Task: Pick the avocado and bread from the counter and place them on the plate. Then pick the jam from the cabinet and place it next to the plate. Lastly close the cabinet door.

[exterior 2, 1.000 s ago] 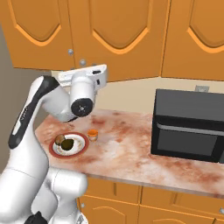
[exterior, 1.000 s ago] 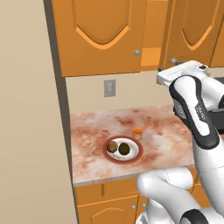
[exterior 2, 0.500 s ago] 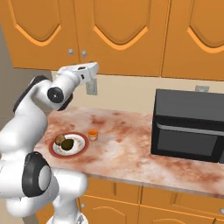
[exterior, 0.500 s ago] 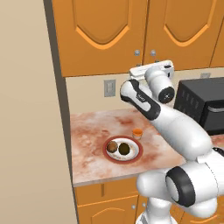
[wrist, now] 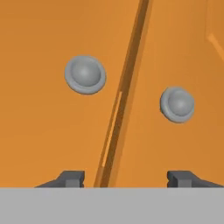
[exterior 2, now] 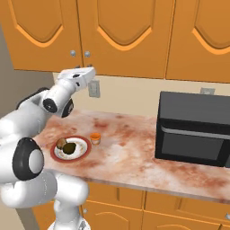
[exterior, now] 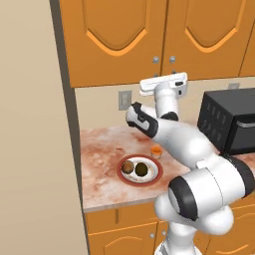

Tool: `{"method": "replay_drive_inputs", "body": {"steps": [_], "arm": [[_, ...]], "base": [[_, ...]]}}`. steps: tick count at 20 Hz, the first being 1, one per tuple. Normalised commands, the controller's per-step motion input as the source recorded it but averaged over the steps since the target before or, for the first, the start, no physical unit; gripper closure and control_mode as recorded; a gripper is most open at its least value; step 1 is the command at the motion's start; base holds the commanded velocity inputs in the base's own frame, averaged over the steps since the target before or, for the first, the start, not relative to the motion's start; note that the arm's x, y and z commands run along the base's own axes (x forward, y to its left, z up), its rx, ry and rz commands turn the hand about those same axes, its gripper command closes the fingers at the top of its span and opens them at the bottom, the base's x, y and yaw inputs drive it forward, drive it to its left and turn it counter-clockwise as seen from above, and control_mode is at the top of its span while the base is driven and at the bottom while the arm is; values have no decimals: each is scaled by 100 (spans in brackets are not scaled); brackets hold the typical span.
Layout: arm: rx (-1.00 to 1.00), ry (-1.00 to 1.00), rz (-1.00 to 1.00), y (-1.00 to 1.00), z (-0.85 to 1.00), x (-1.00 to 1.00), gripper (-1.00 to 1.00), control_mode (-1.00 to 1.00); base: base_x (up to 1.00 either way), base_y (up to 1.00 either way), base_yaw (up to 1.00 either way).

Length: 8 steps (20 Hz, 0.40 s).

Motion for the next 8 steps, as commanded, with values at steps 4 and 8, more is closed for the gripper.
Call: {"method": "replay_drive_inputs", "body": {"steps": [4,8], "arm": [[1,31,-12,26,0,100,-100,-100],[2,38,-1,-4,-5,100,-100,-100]], "base": [[0,0,0],[0,0,0]]}}
